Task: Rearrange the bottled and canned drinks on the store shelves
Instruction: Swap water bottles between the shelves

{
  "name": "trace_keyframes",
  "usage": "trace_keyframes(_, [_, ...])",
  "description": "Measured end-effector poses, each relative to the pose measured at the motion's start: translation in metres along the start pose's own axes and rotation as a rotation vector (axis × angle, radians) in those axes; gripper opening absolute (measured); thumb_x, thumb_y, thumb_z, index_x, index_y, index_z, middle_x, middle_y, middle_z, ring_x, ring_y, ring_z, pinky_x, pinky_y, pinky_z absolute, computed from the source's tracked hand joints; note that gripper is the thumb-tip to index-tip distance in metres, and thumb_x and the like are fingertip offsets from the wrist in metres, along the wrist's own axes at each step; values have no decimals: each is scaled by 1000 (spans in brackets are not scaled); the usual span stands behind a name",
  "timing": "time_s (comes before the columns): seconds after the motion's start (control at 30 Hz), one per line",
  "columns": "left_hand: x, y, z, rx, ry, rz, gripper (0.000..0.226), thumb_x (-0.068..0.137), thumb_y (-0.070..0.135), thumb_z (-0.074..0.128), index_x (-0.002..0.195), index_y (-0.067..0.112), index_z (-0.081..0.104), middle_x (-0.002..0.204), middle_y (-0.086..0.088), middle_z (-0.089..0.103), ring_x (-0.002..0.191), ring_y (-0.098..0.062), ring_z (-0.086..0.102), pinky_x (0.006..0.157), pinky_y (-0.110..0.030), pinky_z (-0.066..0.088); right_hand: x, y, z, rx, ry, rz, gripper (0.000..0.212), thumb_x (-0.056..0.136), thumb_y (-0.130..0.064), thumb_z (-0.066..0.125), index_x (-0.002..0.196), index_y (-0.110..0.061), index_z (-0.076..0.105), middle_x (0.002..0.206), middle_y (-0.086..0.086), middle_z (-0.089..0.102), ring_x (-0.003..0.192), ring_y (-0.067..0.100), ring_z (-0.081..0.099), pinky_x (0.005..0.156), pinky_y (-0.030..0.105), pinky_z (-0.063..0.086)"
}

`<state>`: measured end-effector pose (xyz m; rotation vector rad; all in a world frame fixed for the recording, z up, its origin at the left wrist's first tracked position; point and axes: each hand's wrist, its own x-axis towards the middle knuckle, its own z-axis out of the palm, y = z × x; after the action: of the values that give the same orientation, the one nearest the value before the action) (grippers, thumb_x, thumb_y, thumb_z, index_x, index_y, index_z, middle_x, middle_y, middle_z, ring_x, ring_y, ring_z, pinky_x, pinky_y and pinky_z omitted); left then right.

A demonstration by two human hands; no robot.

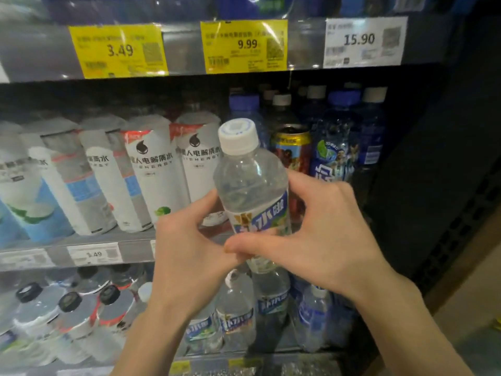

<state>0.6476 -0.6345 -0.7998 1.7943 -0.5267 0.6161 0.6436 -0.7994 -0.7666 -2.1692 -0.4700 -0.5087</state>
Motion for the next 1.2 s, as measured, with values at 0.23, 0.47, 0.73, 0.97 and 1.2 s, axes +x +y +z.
trace_keyframes(0.23, [5,2,5,38,-88,-119,51,62,-1,90,102,30,77,90,12,78,92,-11,74,70,-19,58,1,8,2,143,61,137,56,49,-66,83,91,-30,75,79,-21,75,75,-4,70,70,28,60])
trace_keyframes(0.47, [8,-2,6,-37,-96,-186,47,58,44,85,104,41,77,94,12,78,94,-15,75,77,-30,62,6,19,-7,339,-155,177,45,59,-38,90,101,-29,77,91,-19,77,87,-3,72,81,24,59])
trace_keyframes(0.73, [18,-1,-18,210,-467,-47,88,68,45,87,145,41,45,143,30,49,129,4,51,108,-26,45,9,30,-10,325,-26,158,53,50,-30,98,99,-25,77,90,-16,78,87,2,74,80,34,62])
trace_keyframes(0.97, [74,1,-27,690,-42,45,72,76,41,68,142,16,51,134,2,50,99,-17,64,84,-42,55,15,46,-16,372,112,243,43,50,-38,95,88,-25,80,83,-13,78,83,5,75,79,37,62])
trace_keyframes(1.2, [114,16,15,994,-124,-110,99,56,61,89,129,16,39,120,-11,62,111,-39,59,77,-38,41,15,50,-25,248,296,221,35,57,-42,92,84,-31,73,76,-26,74,74,-8,70,64,14,55])
